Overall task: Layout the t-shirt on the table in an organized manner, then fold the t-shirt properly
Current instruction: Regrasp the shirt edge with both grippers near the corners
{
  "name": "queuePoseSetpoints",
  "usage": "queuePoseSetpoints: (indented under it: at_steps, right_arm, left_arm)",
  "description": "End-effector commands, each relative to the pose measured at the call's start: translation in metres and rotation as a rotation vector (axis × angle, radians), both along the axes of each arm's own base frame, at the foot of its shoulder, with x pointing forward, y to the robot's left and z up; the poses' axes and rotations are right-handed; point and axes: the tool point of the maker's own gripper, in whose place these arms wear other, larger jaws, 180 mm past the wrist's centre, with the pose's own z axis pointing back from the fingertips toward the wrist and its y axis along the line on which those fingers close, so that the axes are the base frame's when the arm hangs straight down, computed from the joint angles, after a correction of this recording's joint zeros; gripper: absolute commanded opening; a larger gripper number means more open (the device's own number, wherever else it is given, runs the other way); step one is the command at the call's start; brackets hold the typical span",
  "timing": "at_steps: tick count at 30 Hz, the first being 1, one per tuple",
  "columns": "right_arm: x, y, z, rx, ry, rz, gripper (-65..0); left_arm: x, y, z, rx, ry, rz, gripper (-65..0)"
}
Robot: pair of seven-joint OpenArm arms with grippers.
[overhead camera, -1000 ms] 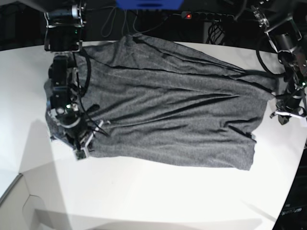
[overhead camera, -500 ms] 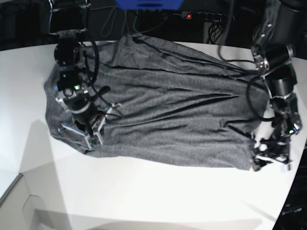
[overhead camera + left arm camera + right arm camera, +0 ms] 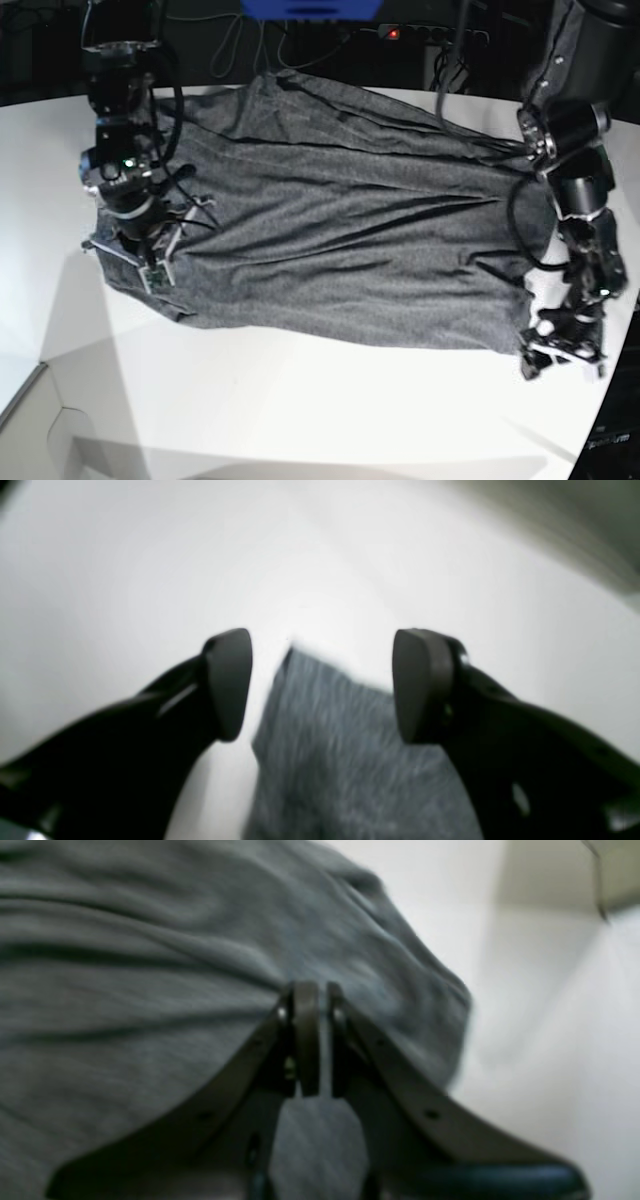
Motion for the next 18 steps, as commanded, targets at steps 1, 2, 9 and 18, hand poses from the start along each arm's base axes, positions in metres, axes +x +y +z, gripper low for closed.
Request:
queuePoseSetpoints:
  at_steps: [1, 2, 9, 18]
  right_arm:
    - [0.006, -0.002, 0.012, 0.001, -0.044, -0.001, -60.1]
    - [0.005, -0.006, 0.011, -0.002, -0.038, -0.01, -60.1]
    - [-0.02, -0.013, 0.002, -0.007, -0.008, -0.027, -60.0]
    - [-0.019, -0.002, 0.001, 0.001, -0.003, 0.005, -60.0]
  left_arm:
    - [-0.004, 0.015, 0.018, 0.034, -0.035, 0.02, -22.4]
    - [-0.014, 0.021, 0.018, 0.053, -0.026, 0.026, -22.4]
    - [-0.077, 0.034, 0.012, 0.072, -0.011, 0.069, -22.2]
    - [-0.109, 0.02, -0.035, 0.032, 0.087, 0.057, -22.2]
